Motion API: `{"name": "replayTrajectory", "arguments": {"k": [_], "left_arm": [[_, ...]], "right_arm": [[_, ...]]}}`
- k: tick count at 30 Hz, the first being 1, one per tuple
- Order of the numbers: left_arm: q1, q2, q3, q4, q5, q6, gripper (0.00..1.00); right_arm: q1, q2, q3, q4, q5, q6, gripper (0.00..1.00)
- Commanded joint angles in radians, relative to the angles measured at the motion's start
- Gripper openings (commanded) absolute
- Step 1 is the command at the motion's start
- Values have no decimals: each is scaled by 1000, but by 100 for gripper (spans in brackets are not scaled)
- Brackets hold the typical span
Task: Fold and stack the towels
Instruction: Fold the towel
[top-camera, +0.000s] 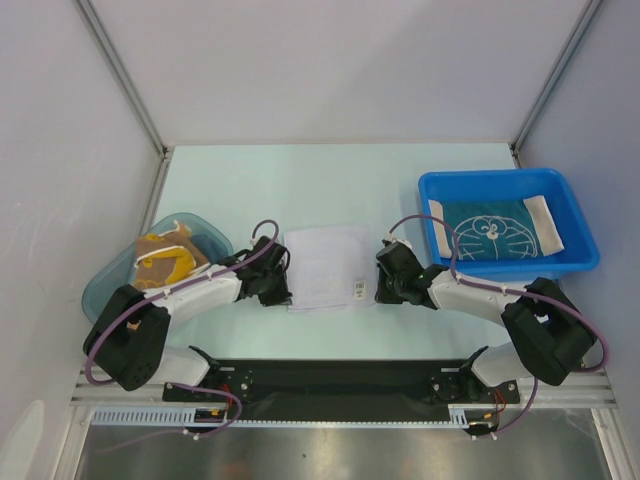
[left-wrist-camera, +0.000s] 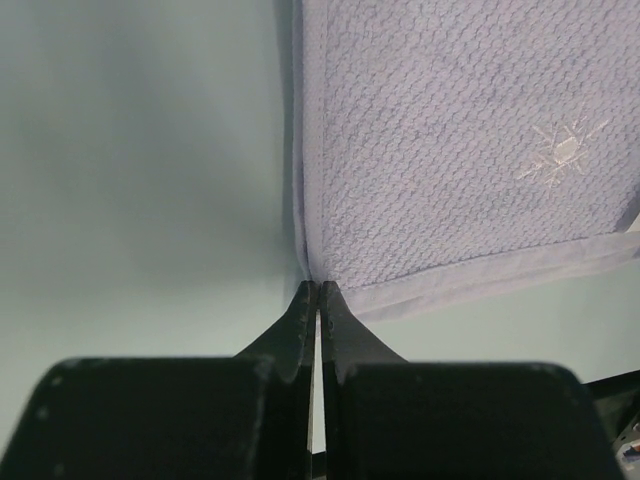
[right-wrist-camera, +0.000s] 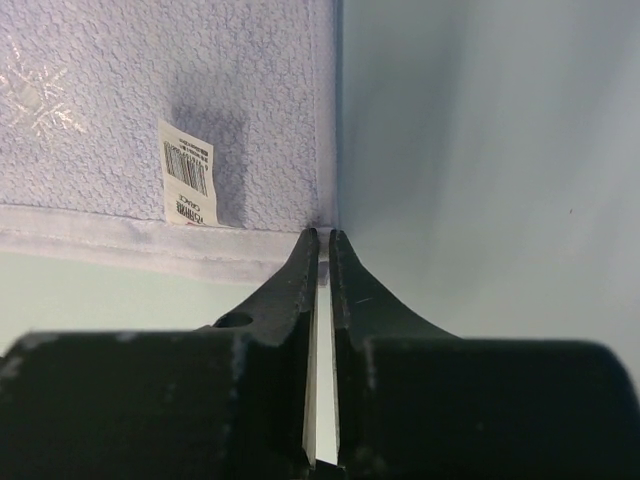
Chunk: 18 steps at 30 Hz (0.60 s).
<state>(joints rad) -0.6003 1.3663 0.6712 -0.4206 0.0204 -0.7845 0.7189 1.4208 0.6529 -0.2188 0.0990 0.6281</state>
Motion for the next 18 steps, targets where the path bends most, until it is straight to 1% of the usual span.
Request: {"name": "replayTrajectory", "arguments": {"k": [1, 3, 4, 6, 7, 8, 10, 12, 13, 15, 16, 17, 18], "left_arm": [[-9, 8, 41, -20, -16, 14, 0], [-9, 7, 39, -20, -14, 14, 0], [-9, 7, 39, -20, -16, 16, 0], [-9, 5, 41, -23, -16, 16, 0], [-9, 4, 41, -24, -16, 16, 0], [-9, 1, 42, -23, -16, 16, 0], [-9, 2, 45, -27, -14, 17, 1], [-10, 4, 51, -32, -14, 21, 0], [-10, 5, 53, -35, -17, 22, 0], [-10, 7, 57, -37, -17, 24, 0], [-10, 7, 59, -37, -17, 24, 0], [-10, 7, 62, -38, -17, 25, 0], [-10, 7, 65, -40, -17, 24, 0]], "right_arm": [[7, -17, 31, -13, 24, -1, 8], [7, -19, 40, -17, 28, -8, 19], [8, -19, 42, -20, 36, -10, 22], [7, -26, 47, -19, 42, -18, 17], [8, -28, 47, -16, 44, -18, 10], [8, -29, 50, -13, 42, -22, 7], [8, -29, 53, -7, 36, -30, 3], [11, -28, 57, -10, 42, -31, 2], [10, -26, 62, -14, 44, -33, 6], [10, -23, 65, -17, 45, -36, 10], [10, -23, 67, -16, 44, -41, 2], [10, -25, 67, -14, 41, -47, 0], [10, -26, 68, -13, 33, -48, 0]]}}
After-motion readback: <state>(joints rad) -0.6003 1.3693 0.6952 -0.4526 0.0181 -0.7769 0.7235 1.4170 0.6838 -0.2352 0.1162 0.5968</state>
